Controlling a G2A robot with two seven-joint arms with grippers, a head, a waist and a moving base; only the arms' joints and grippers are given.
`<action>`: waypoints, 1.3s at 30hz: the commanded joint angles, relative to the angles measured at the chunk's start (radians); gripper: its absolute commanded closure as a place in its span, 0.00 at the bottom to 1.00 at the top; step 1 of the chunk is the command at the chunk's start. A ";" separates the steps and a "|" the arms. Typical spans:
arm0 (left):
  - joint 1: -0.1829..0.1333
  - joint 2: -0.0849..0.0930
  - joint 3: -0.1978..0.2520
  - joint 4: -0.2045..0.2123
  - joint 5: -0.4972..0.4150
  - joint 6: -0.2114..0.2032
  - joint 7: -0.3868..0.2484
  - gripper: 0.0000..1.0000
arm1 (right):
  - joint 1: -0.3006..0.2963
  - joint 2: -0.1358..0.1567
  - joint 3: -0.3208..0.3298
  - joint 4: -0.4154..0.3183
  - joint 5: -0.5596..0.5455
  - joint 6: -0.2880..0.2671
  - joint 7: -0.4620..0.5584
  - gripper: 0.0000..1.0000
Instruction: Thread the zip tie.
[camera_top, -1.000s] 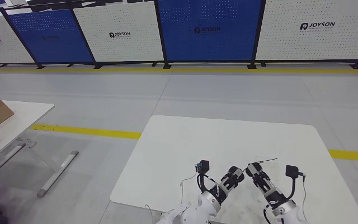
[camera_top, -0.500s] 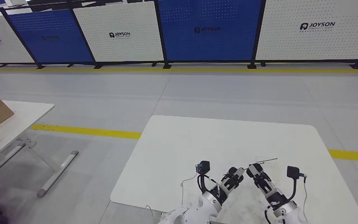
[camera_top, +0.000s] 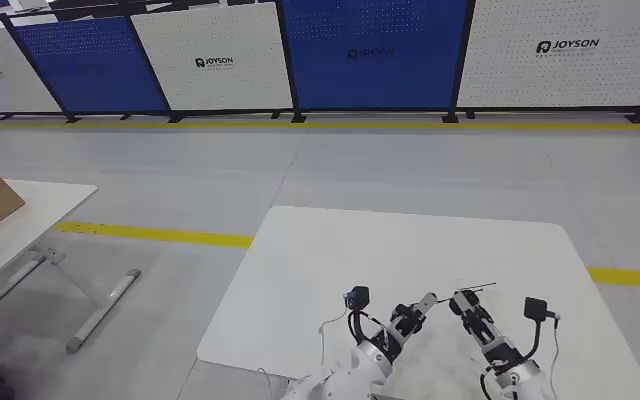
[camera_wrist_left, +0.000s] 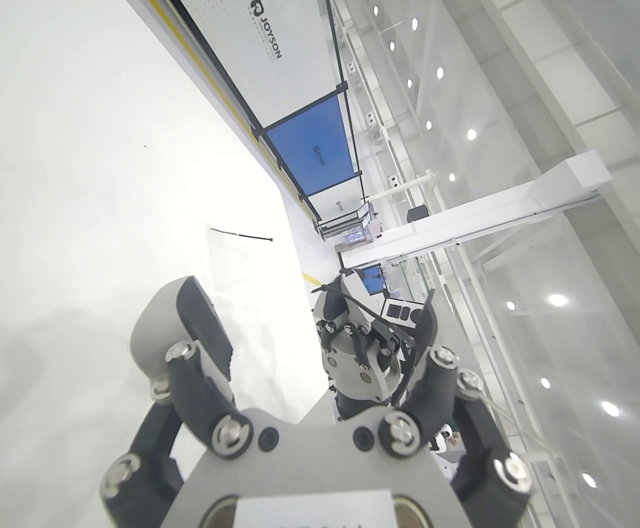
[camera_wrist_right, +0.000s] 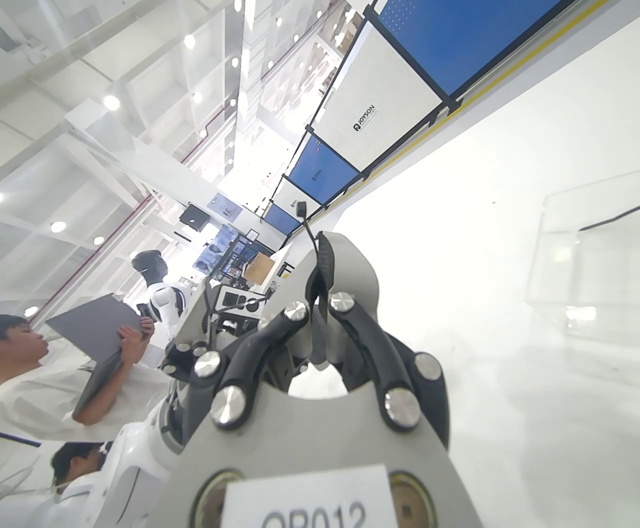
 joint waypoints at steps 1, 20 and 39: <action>0.001 0.000 -0.001 -0.001 -0.001 0.004 0.004 0.00 | -0.001 0.000 0.000 -0.001 0.002 -0.001 -0.004 1.00; 0.001 0.000 -0.001 -0.001 -0.001 0.004 0.004 0.00 | -0.001 0.000 0.000 -0.001 0.002 -0.001 -0.004 1.00; 0.002 -0.001 0.000 0.000 0.030 0.000 0.033 0.00 | -0.001 0.000 0.000 -0.001 0.002 -0.001 -0.004 1.00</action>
